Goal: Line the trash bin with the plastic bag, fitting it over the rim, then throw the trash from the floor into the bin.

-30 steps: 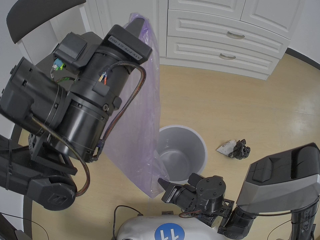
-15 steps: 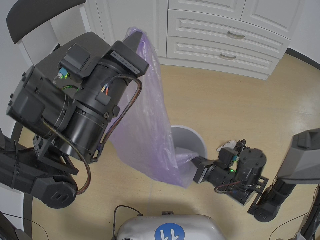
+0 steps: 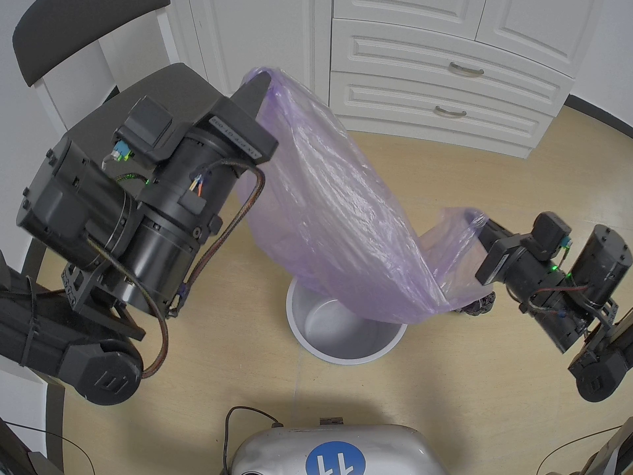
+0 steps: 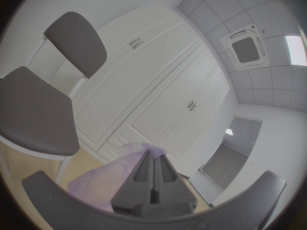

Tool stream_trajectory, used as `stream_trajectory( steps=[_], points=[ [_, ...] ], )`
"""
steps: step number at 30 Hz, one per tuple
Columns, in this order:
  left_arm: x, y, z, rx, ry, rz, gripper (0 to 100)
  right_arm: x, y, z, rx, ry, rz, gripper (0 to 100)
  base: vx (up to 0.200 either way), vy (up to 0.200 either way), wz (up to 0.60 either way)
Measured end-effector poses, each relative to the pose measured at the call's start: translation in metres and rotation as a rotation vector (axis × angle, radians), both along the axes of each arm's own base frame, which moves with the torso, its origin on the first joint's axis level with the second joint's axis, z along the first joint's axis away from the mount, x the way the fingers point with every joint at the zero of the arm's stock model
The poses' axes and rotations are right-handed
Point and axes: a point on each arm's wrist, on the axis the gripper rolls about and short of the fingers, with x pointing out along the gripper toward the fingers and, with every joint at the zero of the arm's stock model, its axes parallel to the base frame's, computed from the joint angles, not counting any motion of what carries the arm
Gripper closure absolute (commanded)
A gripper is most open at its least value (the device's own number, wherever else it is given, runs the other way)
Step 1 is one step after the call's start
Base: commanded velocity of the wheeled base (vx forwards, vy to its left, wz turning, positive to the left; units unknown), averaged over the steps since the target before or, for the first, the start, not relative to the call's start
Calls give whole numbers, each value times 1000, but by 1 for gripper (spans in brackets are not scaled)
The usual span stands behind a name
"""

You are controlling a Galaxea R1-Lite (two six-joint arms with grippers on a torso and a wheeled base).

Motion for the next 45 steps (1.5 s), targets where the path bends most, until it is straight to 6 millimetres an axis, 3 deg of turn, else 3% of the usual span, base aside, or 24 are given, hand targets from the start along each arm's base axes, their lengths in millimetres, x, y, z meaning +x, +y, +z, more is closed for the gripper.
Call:
stream_trajectory(
  steps=[5, 16, 34, 45],
  points=[
    [-6, 8, -19, 140, 57, -45, 100, -9, -12, 16, -32, -22, -75, 100, 0, 0, 0],
    [-18, 17, -64, 487, 308, -120, 100, -12, -24, 30, -71, 52, -151, 100, 0, 0, 0],
    [-26, 19, -80, 587, 320, -116, 100, -24, -29, 31, -72, 54, -135, 100, 0, 0, 0],
    [-23, 21, -84, 611, 329, -102, 100, -18, -23, 14, -107, 114, -120, 100, 0, 0, 0]
  ],
)
